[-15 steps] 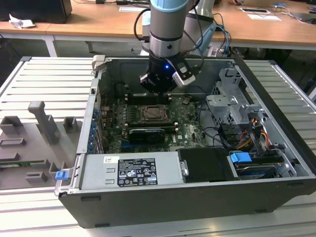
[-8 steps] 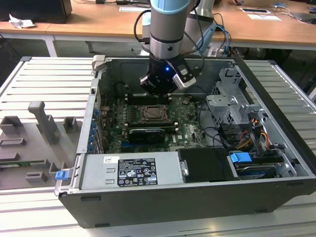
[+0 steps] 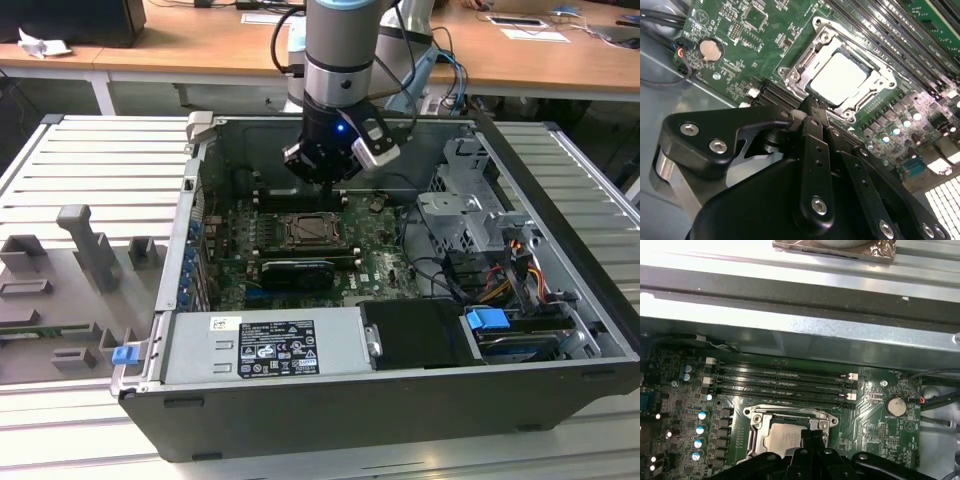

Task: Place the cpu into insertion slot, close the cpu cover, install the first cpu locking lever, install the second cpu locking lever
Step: 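Install the second cpu locking lever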

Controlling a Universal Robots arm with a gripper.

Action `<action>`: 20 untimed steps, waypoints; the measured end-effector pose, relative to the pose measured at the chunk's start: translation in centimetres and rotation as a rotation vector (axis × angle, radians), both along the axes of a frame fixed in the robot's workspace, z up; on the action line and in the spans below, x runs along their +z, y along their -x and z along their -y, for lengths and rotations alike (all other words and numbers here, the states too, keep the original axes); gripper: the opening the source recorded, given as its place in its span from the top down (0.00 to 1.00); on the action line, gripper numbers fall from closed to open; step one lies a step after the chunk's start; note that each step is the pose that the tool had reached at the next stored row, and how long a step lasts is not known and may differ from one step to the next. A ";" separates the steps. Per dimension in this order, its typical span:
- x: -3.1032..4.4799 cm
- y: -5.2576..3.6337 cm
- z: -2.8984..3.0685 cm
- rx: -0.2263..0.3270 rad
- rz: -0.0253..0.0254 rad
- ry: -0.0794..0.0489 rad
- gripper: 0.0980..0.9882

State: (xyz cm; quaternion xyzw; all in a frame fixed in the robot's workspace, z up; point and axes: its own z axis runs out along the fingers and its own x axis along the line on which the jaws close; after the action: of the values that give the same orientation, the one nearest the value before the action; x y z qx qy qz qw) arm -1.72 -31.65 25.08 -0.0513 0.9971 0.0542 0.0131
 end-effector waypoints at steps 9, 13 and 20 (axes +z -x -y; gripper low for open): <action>0.01 0.00 1.40 0.000 -0.0002 0.000 0.99; -0.09 -0.03 2.29 0.000 -0.0064 0.000 0.99; -0.60 -0.04 3.46 0.000 -0.0108 -0.004 0.99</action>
State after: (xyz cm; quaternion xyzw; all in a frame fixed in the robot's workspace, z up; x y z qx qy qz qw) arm -1.68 -35.11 24.49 -0.0510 0.9971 0.0564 0.0078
